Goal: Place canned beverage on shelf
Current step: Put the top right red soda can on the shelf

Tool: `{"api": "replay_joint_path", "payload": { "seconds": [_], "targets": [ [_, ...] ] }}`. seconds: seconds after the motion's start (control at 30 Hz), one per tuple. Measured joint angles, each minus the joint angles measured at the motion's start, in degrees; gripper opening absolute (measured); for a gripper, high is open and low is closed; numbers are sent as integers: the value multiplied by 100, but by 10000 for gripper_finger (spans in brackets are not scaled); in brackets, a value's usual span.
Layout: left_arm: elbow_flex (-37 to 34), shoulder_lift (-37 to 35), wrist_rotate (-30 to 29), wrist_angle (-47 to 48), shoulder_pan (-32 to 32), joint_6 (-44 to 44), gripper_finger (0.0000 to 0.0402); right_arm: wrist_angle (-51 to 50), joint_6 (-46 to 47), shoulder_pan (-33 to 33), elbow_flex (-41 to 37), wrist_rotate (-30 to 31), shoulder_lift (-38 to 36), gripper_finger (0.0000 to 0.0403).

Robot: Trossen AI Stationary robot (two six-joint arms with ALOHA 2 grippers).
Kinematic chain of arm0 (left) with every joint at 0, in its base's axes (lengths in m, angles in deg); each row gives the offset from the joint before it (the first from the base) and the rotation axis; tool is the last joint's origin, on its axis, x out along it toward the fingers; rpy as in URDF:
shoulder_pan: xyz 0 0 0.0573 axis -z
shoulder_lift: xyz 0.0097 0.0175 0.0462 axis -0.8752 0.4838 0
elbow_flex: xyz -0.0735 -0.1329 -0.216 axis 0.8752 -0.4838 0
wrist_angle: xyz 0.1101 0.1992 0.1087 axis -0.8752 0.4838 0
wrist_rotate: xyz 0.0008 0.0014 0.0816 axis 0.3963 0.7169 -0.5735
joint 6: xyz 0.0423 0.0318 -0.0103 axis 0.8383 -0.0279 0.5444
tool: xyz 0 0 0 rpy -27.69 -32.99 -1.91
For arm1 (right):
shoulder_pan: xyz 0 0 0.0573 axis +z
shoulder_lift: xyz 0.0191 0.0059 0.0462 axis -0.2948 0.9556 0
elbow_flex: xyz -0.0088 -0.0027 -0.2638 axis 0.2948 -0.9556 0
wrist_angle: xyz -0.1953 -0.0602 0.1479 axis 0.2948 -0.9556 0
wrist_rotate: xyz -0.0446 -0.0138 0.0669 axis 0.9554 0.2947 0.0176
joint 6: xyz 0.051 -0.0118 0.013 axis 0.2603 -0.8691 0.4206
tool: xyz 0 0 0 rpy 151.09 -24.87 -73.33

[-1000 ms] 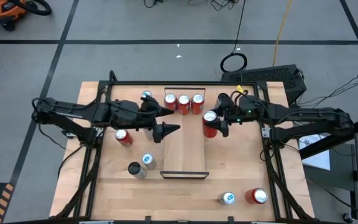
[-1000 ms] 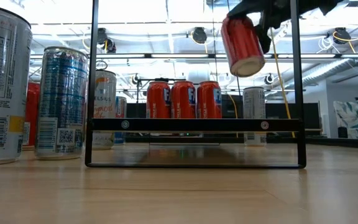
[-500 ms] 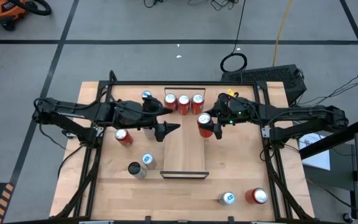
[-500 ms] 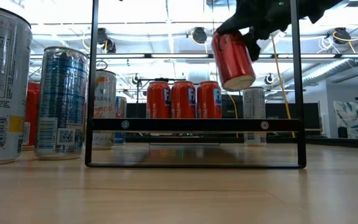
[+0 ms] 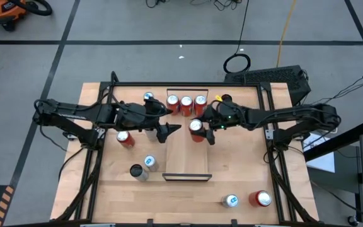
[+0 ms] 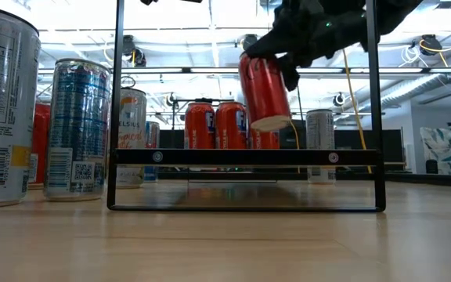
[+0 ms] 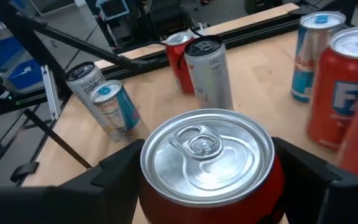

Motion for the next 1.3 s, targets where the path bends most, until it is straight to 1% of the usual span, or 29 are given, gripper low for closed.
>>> {"api": "replay_joint_path", "payload": {
  "seconds": [0.17,0.23,0.4,0.53,0.7,0.87,1.1,1.3],
  "targets": [
    [-4,19,0,-9,12,-137,398,484,-102,-44,1,-113,346,267],
    [-7,42,0,-1,12,-146,398,505,-209,-46,2,-134,466,267],
    [-10,159,17,-1,12,-148,398,465,-390,-44,2,-432,805,267],
    [-13,252,96,-4,12,-150,398,533,-430,-44,2,-551,818,267],
    [-13,330,133,-7,12,-148,398,420,-615,-44,2,-562,820,269],
    [-13,378,136,-21,12,-150,398,217,-851,-44,14,-578,807,288],
    [-15,380,131,-63,-1,-301,398,47,-868,-44,22,-582,798,316],
    [-15,385,109,-71,-1,-306,398,-347,-856,-50,9,-562,735,346]
  ]
}}
